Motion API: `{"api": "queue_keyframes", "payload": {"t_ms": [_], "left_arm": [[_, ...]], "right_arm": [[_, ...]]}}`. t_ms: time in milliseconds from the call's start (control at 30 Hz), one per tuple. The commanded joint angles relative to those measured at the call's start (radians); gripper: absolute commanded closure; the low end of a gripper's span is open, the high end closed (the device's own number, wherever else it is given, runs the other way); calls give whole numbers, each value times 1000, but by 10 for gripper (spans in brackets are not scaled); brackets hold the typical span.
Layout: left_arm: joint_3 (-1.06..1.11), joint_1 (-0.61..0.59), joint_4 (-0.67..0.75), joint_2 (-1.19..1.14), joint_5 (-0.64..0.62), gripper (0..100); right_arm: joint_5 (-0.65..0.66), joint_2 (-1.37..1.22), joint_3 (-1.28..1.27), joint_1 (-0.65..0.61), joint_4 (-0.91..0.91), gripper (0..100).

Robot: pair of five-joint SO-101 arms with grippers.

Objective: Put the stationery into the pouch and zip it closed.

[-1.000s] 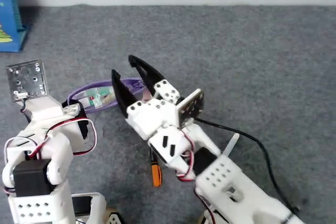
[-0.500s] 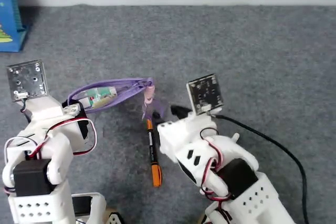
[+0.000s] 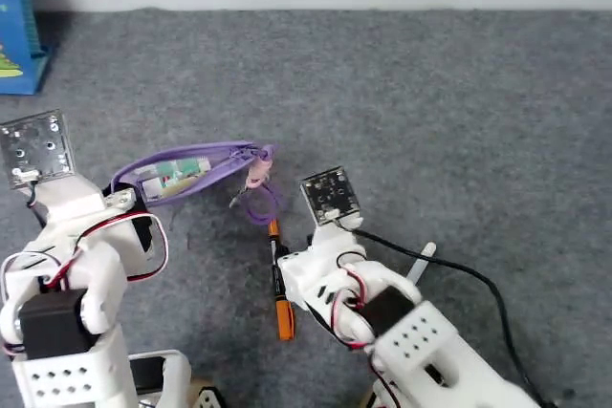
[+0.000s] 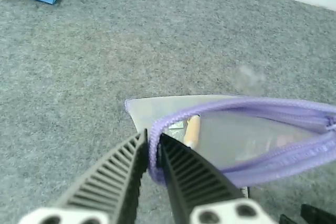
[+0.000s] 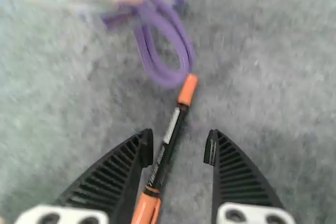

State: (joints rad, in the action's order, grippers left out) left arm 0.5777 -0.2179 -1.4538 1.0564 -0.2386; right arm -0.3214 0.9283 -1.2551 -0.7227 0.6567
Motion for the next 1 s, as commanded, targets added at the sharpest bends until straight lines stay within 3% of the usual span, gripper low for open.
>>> {"api": "queue_keyframes", "payload": {"t_ms": [0,367,700,867,967], "left_arm": [[-1,-12,26,-8,-8,988],[2,-12,25,-8,-8,988],[7,-12,26,-8,-8,988],[7,-12,26,-8,-8,988],[8,-12,26,-8,-8,988]], "right_arm": [[-8,-157,95,-10,-50,827],[-49,-684,411,-7,-62,827],[-49,-918,557,-7,-64,828],[-46,-957,557,10,-64,991],[-44,-955,554,48,-50,974]]}}
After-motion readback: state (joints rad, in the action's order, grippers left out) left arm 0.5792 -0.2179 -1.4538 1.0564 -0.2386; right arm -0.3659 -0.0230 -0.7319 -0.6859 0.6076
